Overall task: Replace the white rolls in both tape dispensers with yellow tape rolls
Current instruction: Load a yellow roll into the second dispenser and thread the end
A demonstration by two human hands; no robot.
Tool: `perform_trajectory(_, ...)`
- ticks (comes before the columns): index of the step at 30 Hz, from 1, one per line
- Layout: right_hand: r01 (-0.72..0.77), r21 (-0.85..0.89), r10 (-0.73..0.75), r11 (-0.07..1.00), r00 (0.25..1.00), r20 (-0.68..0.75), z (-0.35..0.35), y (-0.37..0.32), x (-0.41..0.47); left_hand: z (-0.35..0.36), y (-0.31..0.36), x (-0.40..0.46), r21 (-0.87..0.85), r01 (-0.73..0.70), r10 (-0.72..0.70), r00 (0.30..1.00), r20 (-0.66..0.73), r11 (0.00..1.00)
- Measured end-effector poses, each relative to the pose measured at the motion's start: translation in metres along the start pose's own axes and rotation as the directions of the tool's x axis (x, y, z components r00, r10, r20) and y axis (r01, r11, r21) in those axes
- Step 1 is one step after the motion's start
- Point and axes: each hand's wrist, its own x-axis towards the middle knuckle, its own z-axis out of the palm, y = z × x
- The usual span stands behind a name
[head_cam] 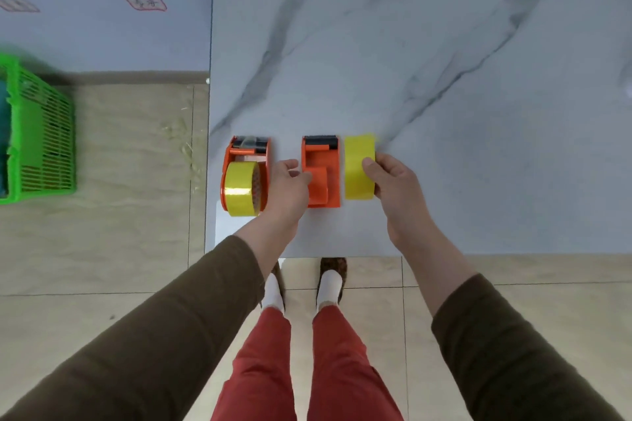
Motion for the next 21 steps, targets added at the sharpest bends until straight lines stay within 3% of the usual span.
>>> perform_trajectory(4,-0.028,-0.004,0.028,1.000,1.000,-0.003,0.003,0.012,-0.004,-0.001,-0.012,0.013,-0.003,0.096,-0.095,0.994,0.045,0.995)
perform_trajectory(21,-0.053,-0.064,0.056,0.997,0.997,0.047,0.022,0.025,-0.008,-0.013,-0.015,0.004,-0.166,-0.014,0.064,0.952,0.300,0.986)
